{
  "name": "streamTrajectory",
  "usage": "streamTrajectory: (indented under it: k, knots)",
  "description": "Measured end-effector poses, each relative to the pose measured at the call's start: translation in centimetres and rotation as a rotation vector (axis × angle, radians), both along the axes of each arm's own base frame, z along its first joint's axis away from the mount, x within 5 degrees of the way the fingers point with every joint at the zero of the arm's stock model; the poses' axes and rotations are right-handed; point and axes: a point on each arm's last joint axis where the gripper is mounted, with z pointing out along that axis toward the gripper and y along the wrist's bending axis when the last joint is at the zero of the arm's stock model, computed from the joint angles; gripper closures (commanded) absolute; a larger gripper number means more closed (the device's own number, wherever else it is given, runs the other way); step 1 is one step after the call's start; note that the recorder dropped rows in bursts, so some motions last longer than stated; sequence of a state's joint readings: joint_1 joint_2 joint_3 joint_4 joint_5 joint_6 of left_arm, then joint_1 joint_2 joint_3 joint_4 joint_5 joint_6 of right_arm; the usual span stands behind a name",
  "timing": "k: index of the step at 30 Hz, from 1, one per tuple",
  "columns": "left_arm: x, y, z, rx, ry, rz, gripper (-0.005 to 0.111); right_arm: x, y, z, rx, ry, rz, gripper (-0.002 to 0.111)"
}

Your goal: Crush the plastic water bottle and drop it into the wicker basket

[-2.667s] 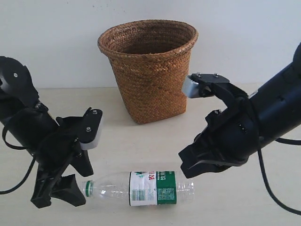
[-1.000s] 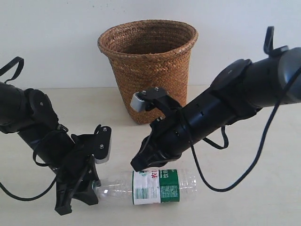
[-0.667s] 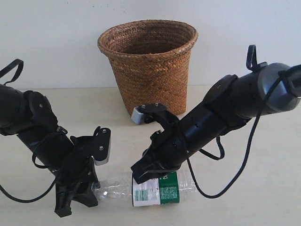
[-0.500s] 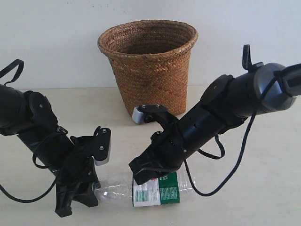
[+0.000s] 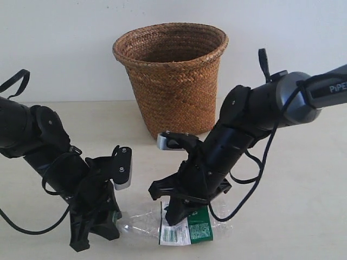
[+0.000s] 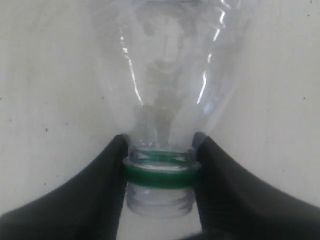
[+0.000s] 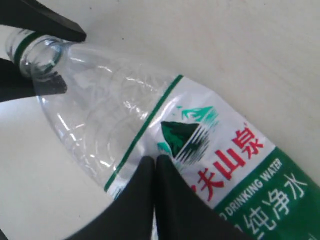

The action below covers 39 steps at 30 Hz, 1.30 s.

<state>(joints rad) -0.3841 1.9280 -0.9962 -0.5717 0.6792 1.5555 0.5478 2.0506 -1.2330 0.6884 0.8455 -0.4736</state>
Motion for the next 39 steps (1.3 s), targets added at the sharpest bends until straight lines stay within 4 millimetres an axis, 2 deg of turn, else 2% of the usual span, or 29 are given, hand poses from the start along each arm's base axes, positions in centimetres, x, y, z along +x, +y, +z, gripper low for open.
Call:
streamTrajectory:
  k: [5, 6, 12, 17, 19, 25, 27, 32, 39]
  knots:
    - [0.0, 0.0, 0.0, -0.005, 0.003, 0.008, 0.102, 1.3, 0.9, -1.4, -0.058, 0.123, 0.018, 0.108]
    - [0.0, -0.1, 0.0, -0.009, 0.006, 0.009, 0.102, 1.4, 0.9, -2.4, -0.080, 0.149, 0.019, 0.108]
    - [-0.1, -0.1, 0.0, -0.009, 0.014, 0.018, 0.102, 1.7, 0.5, -2.3, -0.065, 0.193, -0.007, 0.108]
    - [-0.2, -0.5, 0.0, -0.028, 0.034, 0.050, 0.102, 1.4, -0.4, 0.9, -0.063, 0.121, 0.020, 0.108]
    - [-0.1, -0.4, -0.1, -0.025, 0.027, 0.059, 0.102, 1.1, -1.0, 3.2, -0.073, 0.055, 0.059, 0.108]
    - [0.3, -0.1, -0.1, -0.013, 0.006, 0.082, 0.102, 0.6, -2.6, 7.6, -0.088, -0.081, 0.111, 0.108]
    - [0.3, -0.1, -0.1, -0.013, 0.007, 0.084, 0.102, 0.5, -2.7, 8.5, -0.082, -0.118, 0.115, 0.108]
    - [0.3, -0.1, -0.1, -0.013, 0.001, 0.086, 0.102, 1.1, -2.7, 8.4, -0.079, -0.167, 0.096, 0.108]
    - [0.4, 0.0, -0.1, -0.013, -0.006, 0.089, 0.102, 2.0, -2.5, 5.4, -0.124, -0.145, 0.108, 0.108]
